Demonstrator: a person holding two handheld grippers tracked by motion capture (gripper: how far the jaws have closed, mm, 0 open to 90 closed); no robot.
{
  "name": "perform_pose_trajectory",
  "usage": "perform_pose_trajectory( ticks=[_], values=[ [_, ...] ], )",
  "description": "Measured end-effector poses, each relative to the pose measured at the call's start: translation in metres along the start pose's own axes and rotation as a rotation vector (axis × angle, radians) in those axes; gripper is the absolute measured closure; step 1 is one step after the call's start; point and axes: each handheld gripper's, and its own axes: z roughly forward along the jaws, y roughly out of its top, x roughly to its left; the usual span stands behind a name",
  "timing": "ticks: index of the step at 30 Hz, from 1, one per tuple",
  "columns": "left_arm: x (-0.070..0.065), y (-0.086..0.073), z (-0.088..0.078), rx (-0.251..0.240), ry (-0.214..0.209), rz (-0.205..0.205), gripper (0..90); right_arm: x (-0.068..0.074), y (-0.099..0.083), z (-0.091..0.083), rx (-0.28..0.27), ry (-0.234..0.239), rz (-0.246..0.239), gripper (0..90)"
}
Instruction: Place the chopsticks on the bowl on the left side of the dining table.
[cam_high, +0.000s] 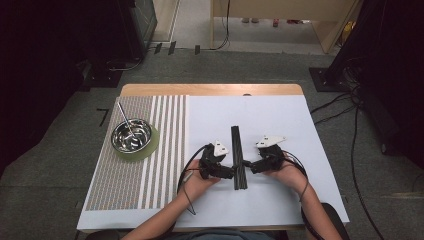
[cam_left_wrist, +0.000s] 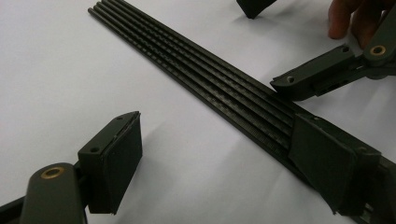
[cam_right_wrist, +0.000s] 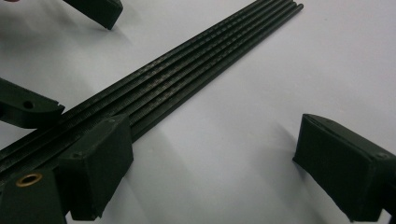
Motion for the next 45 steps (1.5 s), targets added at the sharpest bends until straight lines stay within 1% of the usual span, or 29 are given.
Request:
perform_pose_trajectory(
  ticks=[14,15,17,19,25,27,31,33,42,45],
  values=[
    [-0.0022,0.0001,0.0009,0.001,0.000,0.007,18.0,0.0001,0.0000,0.0000,0.000,0.000,0.000,10.9],
    [-0.0021,0.0001,0.0008,0.002,-0.004,0.006,18.5,0.0000,0.0000,0.0000,0.000,0.000,-0.001,10.9],
    [-0.0027,-0.0001,0.0009,0.001,0.002,0.007,20.8,0.0001,0.0000,0.0000,0.000,0.000,0.000,10.9],
    [-0.0035,0.0000,0.0010,0.003,0.004,0.013,20.8,0.0000,0.0000,0.0000,0.000,0.000,-0.001,10.9],
    [-0.0025,-0.0006,-0.0002,0.005,0.000,0.010,22.0,0.0001,0.0000,0.0000,0.000,0.000,0.000,10.9],
    [-0.0022,-0.0011,-0.0008,0.004,0.002,0.016,24.1,0.0001,0.0000,0.0000,0.001,0.000,0.000,10.9],
    [-0.0002,-0.0008,-0.0020,0.006,-0.006,0.002,27.1,0.0000,0.0000,0.0000,0.000,0.000,-0.001,10.9],
    [-0.0001,-0.0005,-0.0028,0.010,-0.004,0.003,28.6,0.0000,0.0000,0.0000,0.000,-0.001,-0.001,10.9],
    [0.0017,0.0011,-0.0061,0.028,0.000,-0.009,41.4,0.0001,0.0000,0.0000,0.000,-0.001,0.000,10.9],
    [0.0033,0.0013,-0.0073,0.034,0.001,-0.008,46.1,0.0001,0.0000,0.0000,0.000,0.000,0.000,10.9]
  ],
)
